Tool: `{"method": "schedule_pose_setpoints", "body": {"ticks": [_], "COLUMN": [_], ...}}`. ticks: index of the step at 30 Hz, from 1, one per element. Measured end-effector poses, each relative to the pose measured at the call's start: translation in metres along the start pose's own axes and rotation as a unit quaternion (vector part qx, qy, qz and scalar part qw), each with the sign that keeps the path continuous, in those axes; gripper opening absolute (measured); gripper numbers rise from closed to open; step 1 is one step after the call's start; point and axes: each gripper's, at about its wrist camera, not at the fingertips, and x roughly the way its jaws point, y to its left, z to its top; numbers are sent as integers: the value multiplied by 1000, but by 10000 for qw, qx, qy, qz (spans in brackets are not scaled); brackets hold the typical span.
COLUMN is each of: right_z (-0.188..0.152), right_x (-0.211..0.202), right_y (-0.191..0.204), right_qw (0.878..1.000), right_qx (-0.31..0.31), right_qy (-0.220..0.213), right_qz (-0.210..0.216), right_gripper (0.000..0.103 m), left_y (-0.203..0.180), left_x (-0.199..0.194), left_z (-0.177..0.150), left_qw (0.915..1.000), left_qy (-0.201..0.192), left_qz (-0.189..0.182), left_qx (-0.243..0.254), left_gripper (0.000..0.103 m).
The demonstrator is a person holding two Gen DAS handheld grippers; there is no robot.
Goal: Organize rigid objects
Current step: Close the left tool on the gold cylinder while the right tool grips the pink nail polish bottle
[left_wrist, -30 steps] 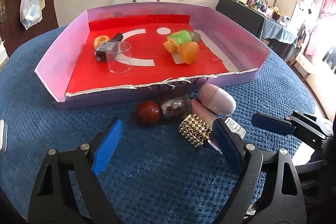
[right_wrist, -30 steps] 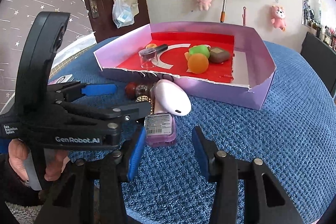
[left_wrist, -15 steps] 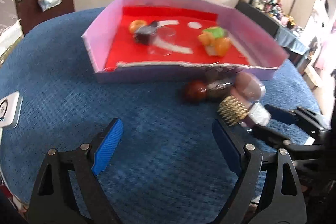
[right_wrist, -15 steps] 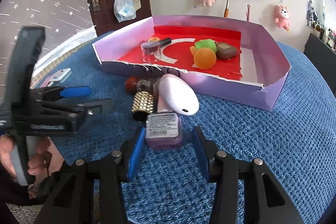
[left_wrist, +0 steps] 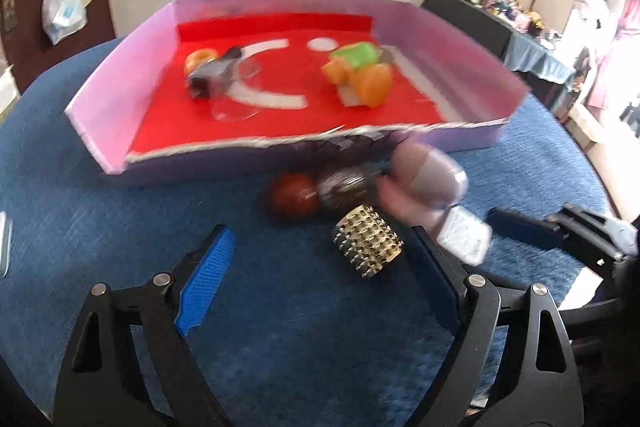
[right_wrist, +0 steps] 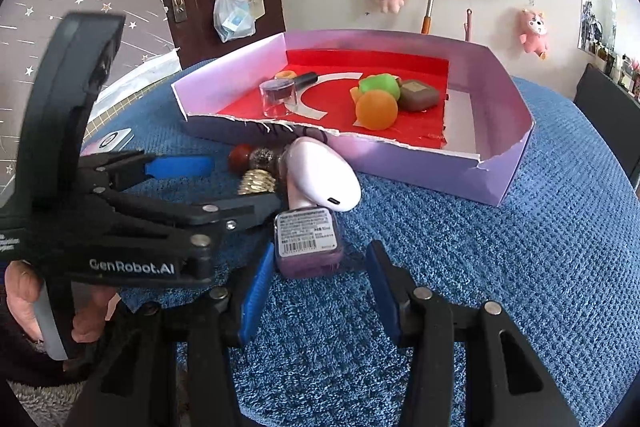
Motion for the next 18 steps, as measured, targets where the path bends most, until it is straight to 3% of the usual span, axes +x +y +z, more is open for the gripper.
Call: {"method": "schedule_pose_setpoints", "body": {"ticks": [3,7,11,13,15,18], "right_z": [0,2,4,5,4,3], "right_x": [1,6,10,12,14,16], "right_y": [1,5,8,7,6,7], "right_qw": [10000,9999,9998,9998,9998,9996], "right_qx": [-23,-58,-141,-174,-172,-220], "right_qy": [-11,-19,-40,-66,-91,-150], "right_qz": [30,122,130,82,92,79], "right_gripper": [49,49,49,49,49,50], "left_y": [20,41,32,24,20,18], "left_x": [-8,-19,-19,-14,-8,-4], "left_z": [-9,-11,-7,-5,-3,-3], "left_qw": [9994,9978,9989,9994,9997,9997], "left_qy": [-9,-95,-199,-209,-136,-147], "left_qz": [303,380,227,161,94,160], "left_qx": [-164,-526,-362,-221,-168,-99], "left_gripper": [87,87,86,78,63,53]}}
